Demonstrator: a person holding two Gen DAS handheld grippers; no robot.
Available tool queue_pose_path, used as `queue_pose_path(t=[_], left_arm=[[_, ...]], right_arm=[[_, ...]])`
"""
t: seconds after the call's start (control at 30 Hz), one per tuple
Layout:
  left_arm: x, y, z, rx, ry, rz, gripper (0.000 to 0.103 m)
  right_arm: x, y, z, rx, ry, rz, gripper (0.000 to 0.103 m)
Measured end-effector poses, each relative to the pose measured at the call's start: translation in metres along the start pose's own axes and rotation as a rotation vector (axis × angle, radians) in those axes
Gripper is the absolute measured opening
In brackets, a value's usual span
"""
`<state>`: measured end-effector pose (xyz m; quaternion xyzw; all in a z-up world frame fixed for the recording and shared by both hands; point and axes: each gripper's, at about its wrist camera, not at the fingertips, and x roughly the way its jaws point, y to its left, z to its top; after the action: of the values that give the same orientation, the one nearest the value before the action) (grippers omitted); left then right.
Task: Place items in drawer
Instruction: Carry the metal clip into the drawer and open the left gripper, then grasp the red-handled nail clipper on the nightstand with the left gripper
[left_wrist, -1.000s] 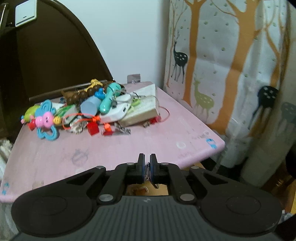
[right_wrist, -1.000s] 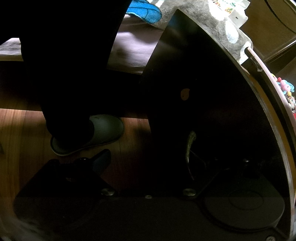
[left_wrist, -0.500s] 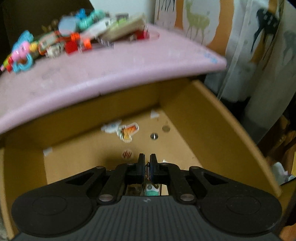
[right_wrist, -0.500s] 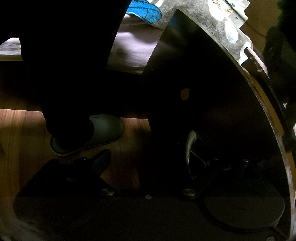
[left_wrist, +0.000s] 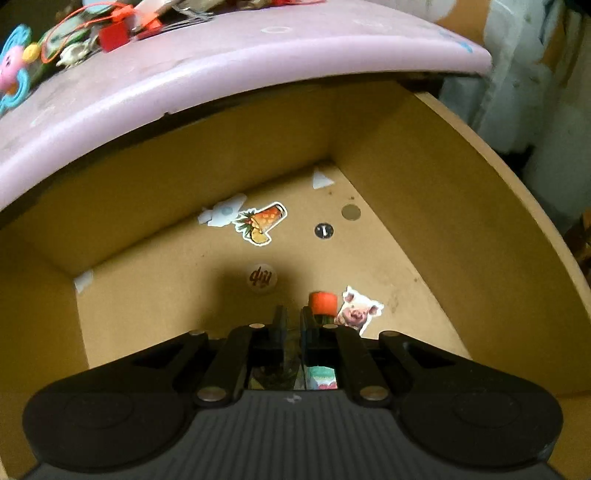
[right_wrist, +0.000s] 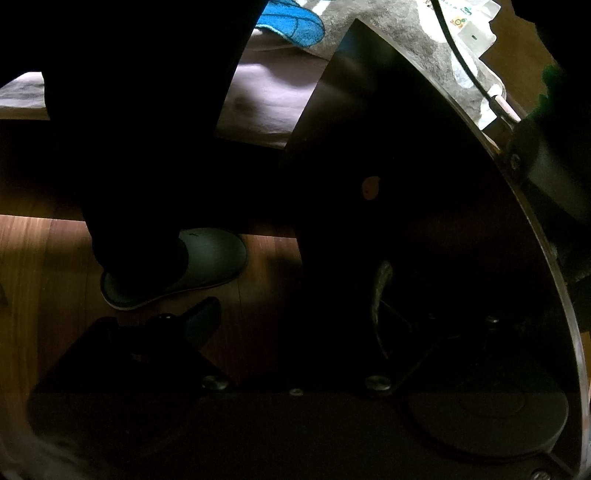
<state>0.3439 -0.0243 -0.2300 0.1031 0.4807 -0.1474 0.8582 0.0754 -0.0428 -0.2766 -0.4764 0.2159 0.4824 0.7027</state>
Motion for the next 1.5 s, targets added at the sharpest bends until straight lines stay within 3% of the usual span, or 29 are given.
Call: queue_pose_path(t=[0.03, 0.07, 0.1, 0.17, 0.4, 0.53, 0.7, 1.03, 1.2, 1.5], left_arm=[[-0.003, 0.0, 0.0, 0.001, -0.004, 0.0, 0.012], [-0.006, -0.001, 0.0, 0.004, -0.01, -0.001, 0.024], [-0.011, -0.001, 0.0, 0.006, -0.017, -0.004, 0.042], [-0.023, -0.002, 0.001, 0.004, -0.045, 0.004, 0.06], [-0.066, -0.005, 0.015, 0.007, -0.116, -0.004, 0.06], [-0.093, -0.003, 0.029, 0.004, -0.188, -0.036, 0.06], [-0.111, 0.007, 0.052, -0.028, -0.29, -0.017, 0.06], [-0.084, 0.041, 0.101, -0.111, -0.406, 0.057, 0.058], [-0.068, 0.055, 0.119, -0.158, -0.434, 0.063, 0.045], [-0.041, 0.067, 0.131, -0.206, -0.421, 0.056, 0.033]], right_arm=[[0.0, 0.0, 0.0, 0.0, 0.0, 0.0, 0.093], [0.0, 0.0, 0.0, 0.0, 0.001, 0.0, 0.093], [0.0, -0.001, 0.0, -0.001, 0.001, 0.0, 0.093], [0.0, -0.001, 0.0, -0.001, 0.002, 0.0, 0.093], [0.001, -0.001, 0.001, 0.001, 0.006, -0.002, 0.093], [0.001, 0.0, 0.0, 0.0, 0.007, -0.002, 0.093], [0.002, 0.0, 0.0, -0.001, 0.005, -0.001, 0.093], [0.004, 0.001, 0.0, -0.004, 0.0, -0.001, 0.093], [0.005, 0.002, 0.0, -0.006, -0.003, -0.001, 0.094], [0.004, 0.003, 0.0, -0.007, -0.006, -0.001, 0.094]])
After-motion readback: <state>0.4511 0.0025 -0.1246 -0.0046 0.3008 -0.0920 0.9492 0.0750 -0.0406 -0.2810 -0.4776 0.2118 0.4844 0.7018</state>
